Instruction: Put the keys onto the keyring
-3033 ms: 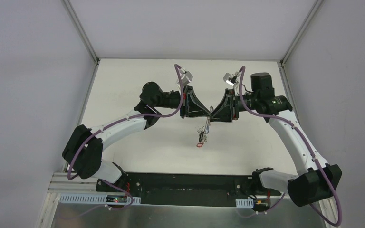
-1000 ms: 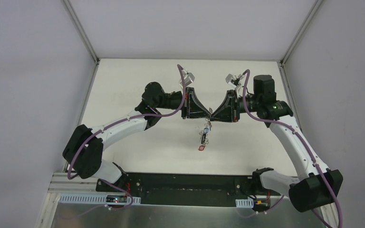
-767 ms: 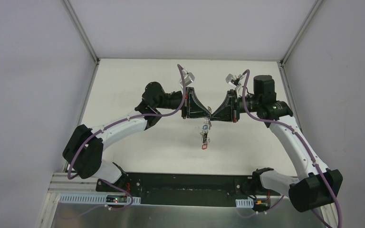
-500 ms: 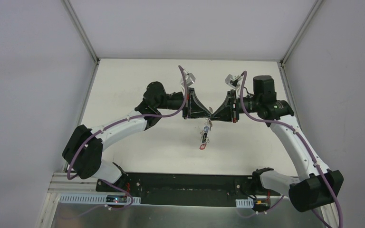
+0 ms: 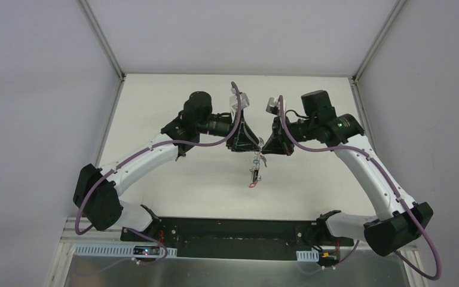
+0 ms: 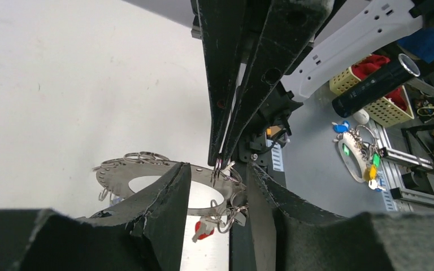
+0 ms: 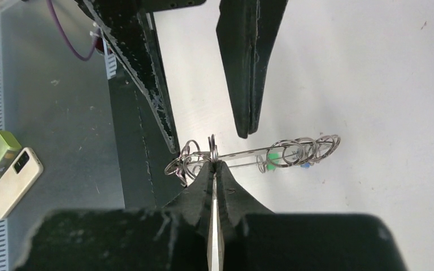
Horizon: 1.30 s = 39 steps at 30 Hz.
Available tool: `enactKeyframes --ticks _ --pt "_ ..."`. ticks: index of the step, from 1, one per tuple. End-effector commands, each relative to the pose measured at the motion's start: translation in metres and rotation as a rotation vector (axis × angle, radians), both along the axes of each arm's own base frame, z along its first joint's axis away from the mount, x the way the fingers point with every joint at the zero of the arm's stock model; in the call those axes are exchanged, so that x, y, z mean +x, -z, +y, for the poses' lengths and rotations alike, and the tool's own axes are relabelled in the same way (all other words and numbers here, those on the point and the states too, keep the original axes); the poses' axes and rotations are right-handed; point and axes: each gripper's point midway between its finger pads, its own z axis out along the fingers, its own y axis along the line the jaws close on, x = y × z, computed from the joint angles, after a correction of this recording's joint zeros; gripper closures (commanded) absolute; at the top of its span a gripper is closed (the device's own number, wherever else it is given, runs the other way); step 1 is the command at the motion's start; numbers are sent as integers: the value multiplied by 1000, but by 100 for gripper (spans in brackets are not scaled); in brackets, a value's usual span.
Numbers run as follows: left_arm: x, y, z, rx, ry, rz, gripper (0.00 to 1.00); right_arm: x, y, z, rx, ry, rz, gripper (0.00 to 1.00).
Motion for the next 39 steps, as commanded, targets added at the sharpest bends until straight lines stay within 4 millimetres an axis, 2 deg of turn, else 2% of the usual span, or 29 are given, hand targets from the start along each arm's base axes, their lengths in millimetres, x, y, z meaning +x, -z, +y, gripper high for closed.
enactKeyframes --ticks 1,8,15,26,34,39 --pt "3 -10 6 17 -25 -62 60 5 -7 -1 -44 -3 -62 100" --pt "4 -2 3 35 -24 -65 63 7 -5 5 -52 -18 -45 100" --pt "6 2 -2 42 -19 -60 74 6 -3 8 -48 -28 -30 100" --pt "3 7 -8 43 4 -45 84 5 0 10 -42 -31 -20 100" --pt "1 7 -9 38 13 -44 100 4 2 10 -43 -29 -15 100" --pt "-1 5 -7 30 17 -42 100 3 5 8 -43 -22 -15 99"
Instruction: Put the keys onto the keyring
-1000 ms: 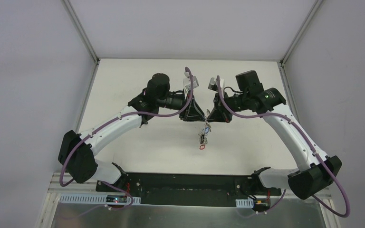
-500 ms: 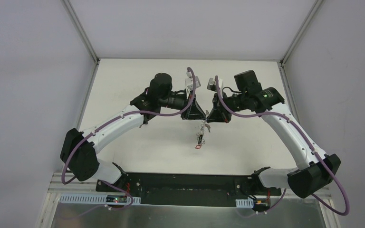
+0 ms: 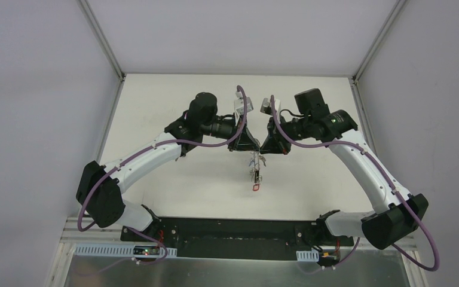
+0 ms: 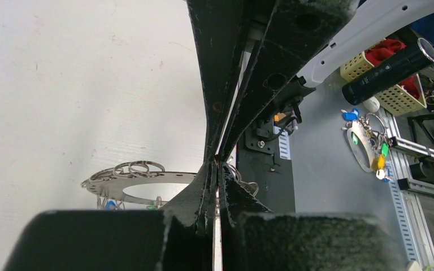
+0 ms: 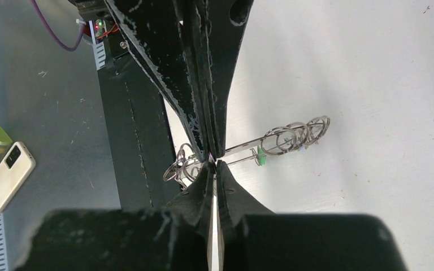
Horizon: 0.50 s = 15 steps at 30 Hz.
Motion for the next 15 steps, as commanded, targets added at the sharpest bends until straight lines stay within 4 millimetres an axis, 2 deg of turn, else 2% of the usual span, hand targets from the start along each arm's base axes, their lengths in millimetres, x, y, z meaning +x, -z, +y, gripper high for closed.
enactKeyframes --ticks 1,4,10,15 --pt "-4 -22 -4 -61 28 -56 100 -2 -12 4 50 -18 -33 97" --pt "-8 -27 -2 -77 44 -59 100 -4 -16 2 86 -13 -24 88" --pt "-14 -43 -2 -122 44 -8 100 -6 -33 -6 211 3 -14 60" --pt "-11 -50 -3 -137 7 41 100 -11 -37 -13 293 15 0 51"
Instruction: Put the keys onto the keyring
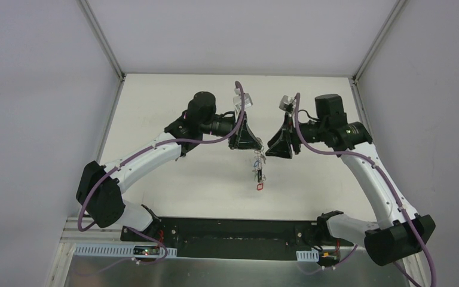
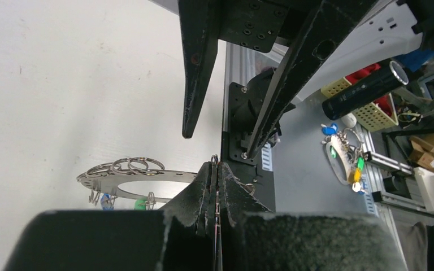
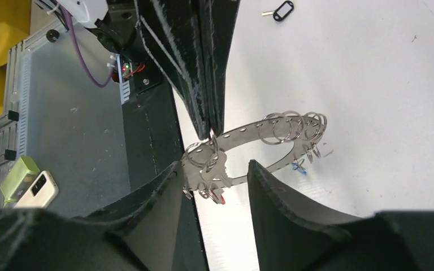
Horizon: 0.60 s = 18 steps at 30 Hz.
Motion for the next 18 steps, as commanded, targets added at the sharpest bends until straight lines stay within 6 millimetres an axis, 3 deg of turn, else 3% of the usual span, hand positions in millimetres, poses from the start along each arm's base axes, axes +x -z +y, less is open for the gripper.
enactKeyframes --ticks 1,9,14,18 --pt "-8 -39 -1 -106 -2 -7 100 -11 -21 0 131 -36 -29 50" --pt "-7 -53 -6 -204 -5 60 100 -14 -21 -1 191 -48 10 53" --pt "-7 -53 -7 -221 -2 69 100 -15 -21 0 208 -60 28 68" --pt "-9 -56 -6 -236 3 65 100 -15 -20 1 222 -70 41 74"
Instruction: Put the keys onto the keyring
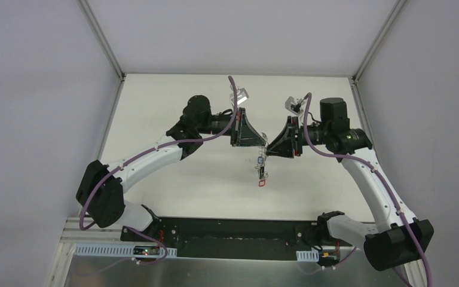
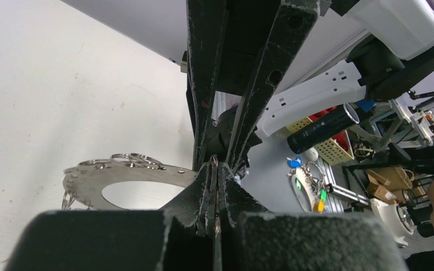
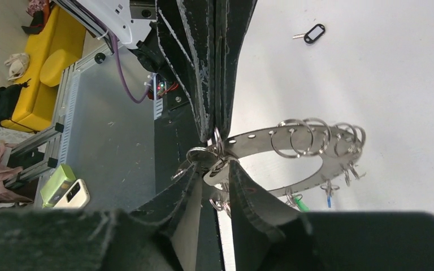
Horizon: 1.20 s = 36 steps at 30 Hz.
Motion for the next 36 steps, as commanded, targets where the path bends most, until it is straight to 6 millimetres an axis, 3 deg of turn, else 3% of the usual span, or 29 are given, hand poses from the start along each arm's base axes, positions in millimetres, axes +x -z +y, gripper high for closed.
enactKeyframes --ticks 1,3,11,36 --pt "-7 -28 1 -93 14 -59 100 -5 -11 3 63 -45 -19 76" --pt "-7 -29 0 -98 15 -60 100 -5 -12 3 71 -52 -10 87" --pt "-7 -36 0 -149 19 -66 100 -7 -10 5 88 -68 13 100" --pt "-15 -38 -12 -219 66 -55 100 -3 -10 17 117 -105 80 100"
